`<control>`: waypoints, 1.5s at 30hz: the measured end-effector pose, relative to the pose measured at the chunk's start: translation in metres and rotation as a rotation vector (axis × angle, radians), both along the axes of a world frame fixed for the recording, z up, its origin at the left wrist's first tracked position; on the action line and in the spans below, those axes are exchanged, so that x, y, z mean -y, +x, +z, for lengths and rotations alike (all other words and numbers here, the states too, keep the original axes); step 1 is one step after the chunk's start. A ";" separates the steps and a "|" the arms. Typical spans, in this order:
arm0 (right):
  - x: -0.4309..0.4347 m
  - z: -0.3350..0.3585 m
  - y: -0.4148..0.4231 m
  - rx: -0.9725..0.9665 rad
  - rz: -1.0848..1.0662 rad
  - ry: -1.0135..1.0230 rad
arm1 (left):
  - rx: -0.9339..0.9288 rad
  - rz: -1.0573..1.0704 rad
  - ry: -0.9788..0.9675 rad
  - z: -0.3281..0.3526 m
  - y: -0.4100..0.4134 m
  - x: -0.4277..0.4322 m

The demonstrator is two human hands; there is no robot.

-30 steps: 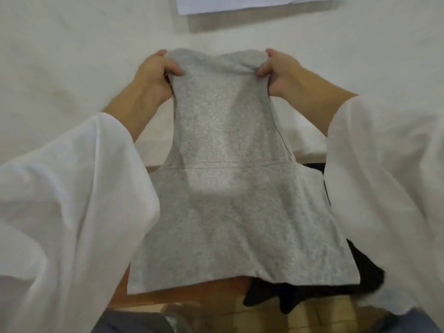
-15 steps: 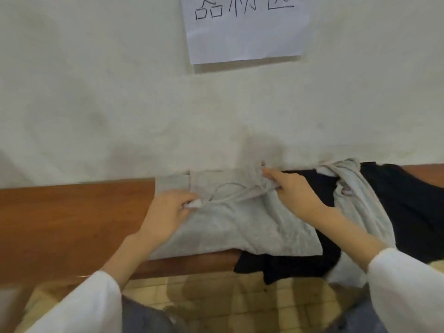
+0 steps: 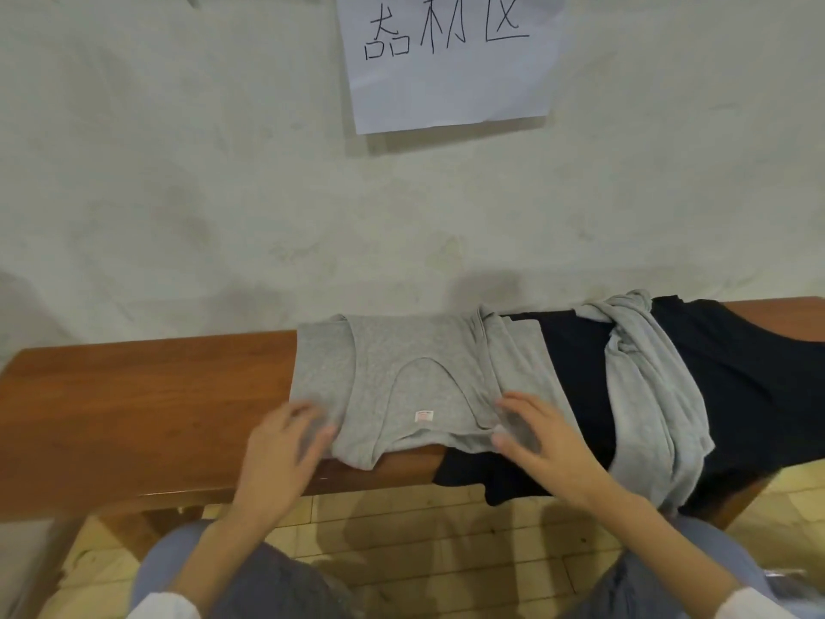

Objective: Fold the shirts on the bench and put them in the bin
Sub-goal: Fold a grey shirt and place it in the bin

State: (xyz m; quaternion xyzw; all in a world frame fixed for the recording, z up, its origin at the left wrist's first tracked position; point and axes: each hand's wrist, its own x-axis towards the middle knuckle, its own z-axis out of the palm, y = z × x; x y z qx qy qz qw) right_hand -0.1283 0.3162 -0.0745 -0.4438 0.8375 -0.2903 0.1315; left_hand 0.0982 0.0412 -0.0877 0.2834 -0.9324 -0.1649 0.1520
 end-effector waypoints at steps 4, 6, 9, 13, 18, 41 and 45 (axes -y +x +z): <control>0.002 -0.001 -0.002 -0.037 -0.133 0.011 | 0.171 0.490 0.033 0.001 -0.005 0.020; 0.015 -0.005 -0.014 -0.092 -0.151 0.031 | 0.151 0.460 0.053 0.003 -0.015 0.016; 0.046 0.000 -0.051 -0.029 -0.303 -0.007 | 0.017 0.298 0.157 0.004 -0.033 0.000; 0.090 0.020 -0.113 0.091 -0.305 0.084 | 0.032 0.326 0.187 0.004 -0.032 0.002; 0.122 0.026 -0.141 0.188 -0.080 0.207 | 0.308 0.446 0.110 0.012 -0.007 0.018; 0.076 0.016 -0.188 0.246 -0.326 0.173 | 0.212 0.081 -0.038 0.001 -0.127 0.030; 0.075 0.012 -0.187 0.014 -0.349 0.050 | 0.274 -0.211 -0.018 -0.002 -0.174 0.007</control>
